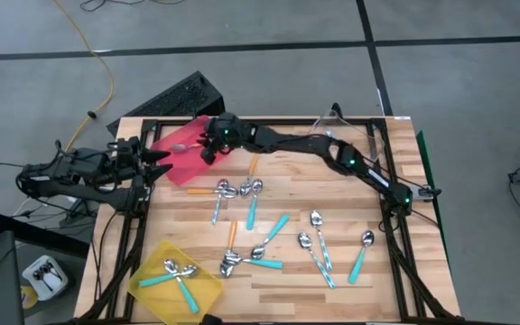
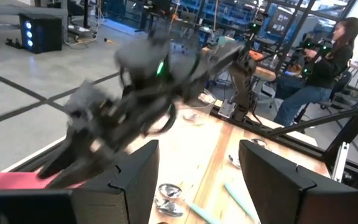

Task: Sort silverware by color (type)
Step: Put the orange spoon into the red bin

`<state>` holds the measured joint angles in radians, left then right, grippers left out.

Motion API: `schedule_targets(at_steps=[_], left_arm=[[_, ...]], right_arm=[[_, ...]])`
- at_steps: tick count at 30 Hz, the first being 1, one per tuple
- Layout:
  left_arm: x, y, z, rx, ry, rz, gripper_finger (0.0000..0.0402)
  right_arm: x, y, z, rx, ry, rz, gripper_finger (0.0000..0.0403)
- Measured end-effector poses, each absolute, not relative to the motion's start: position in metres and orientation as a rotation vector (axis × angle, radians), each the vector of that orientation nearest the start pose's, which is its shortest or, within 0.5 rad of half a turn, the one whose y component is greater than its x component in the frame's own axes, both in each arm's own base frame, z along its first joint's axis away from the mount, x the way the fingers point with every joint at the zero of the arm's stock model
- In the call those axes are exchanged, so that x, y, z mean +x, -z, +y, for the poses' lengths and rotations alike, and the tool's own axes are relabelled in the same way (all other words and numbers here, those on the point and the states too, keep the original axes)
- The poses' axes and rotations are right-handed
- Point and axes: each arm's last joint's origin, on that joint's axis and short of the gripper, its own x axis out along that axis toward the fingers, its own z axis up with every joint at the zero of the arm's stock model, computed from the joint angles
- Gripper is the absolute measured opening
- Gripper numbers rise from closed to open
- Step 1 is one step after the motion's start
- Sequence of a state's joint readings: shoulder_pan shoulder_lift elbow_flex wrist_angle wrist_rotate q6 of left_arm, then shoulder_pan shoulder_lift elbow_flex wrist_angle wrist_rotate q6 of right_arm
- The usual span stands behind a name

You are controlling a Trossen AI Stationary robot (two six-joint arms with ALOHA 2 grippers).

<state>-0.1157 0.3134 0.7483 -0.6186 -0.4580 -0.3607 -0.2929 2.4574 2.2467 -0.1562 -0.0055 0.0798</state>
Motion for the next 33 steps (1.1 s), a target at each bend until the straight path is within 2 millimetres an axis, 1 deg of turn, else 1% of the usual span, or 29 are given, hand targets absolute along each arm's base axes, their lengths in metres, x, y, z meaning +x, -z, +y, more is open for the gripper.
schedule_targets(at_steps=[2, 4, 6, 8, 10, 12, 13, 15, 17, 19, 21, 23, 27, 30, 33], left_arm=[[0.059, -0.325, 0.006, -0.304, -0.369, 0.113, 0.0205], [0.059, -0.325, 0.006, -0.304, -0.369, 0.113, 0.0205], [0.059, -0.325, 0.006, -0.304, -0.37, 0.113, 0.0205], [0.059, -0.325, 0.006, -0.305, -0.37, 0.113, 0.0205], [0.059, -0.325, 0.006, -0.305, -0.37, 0.113, 0.0205], [0.059, -0.325, 0.006, -0.305, -0.37, 0.113, 0.0205], [0.059, -0.325, 0.006, -0.305, -0.371, 0.113, 0.0205], [0.059, -0.325, 0.006, -0.305, -0.371, 0.114, 0.0205], [0.059, -0.325, 0.006, -0.305, -0.371, 0.114, 0.0205], [0.059, -0.325, 0.006, -0.305, -0.371, 0.114, 0.0205], [0.059, -0.325, 0.006, -0.305, -0.371, 0.115, 0.0205], [0.059, -0.325, 0.006, -0.305, -0.37, 0.116, 0.0205], [0.059, -0.324, 0.006, -0.302, -0.372, 0.126, 0.0205], [0.058, -0.322, 0.006, -0.295, -0.375, 0.149, 0.0205], [0.058, -0.321, 0.006, -0.29, -0.381, 0.162, 0.0205]], right_arm=[[0.528, -0.277, -0.153, 0.046, 0.271, 0.398, 0.0156], [0.507, -0.309, -0.145, -0.046, 0.243, 0.475, 0.016], [0.485, -0.333, -0.135, -0.138, 0.2, 0.568, 0.0161], [0.465, -0.349, -0.125, -0.23, 0.144, 0.671, 0.0161], [0.447, -0.36, -0.117, -0.315, 0.086, 0.75, 0.0159], [0.434, -0.368, -0.112, -0.367, 0.042, 0.807, 0.0156], [0.431, -0.369, -0.111, -0.374, 0.028, 0.821, 0.0155], [0.43, -0.365, -0.112, -0.349, -0.016, 0.847, 0.0152], [0.43, -0.354, -0.117, -0.273, -0.061, 0.868, 0.015], [0.44, -0.332, -0.12, -0.216, -0.109, 0.877, 0.0148], [0.442, -0.313, -0.121, -0.199, -0.151, 0.947, 0.0148], [0.451, -0.29, -0.12, -0.228, -0.173, 1.005, 0.0148], [0.462, -0.258, -0.121, -0.297, -0.208, 1.085, 0.0148], [0.469, -0.233, -0.122, -0.389, -0.221, 1.165, 0.0148], [0.474, -0.219, -0.122, -0.412, -0.231, 1.188, 0.0148]])
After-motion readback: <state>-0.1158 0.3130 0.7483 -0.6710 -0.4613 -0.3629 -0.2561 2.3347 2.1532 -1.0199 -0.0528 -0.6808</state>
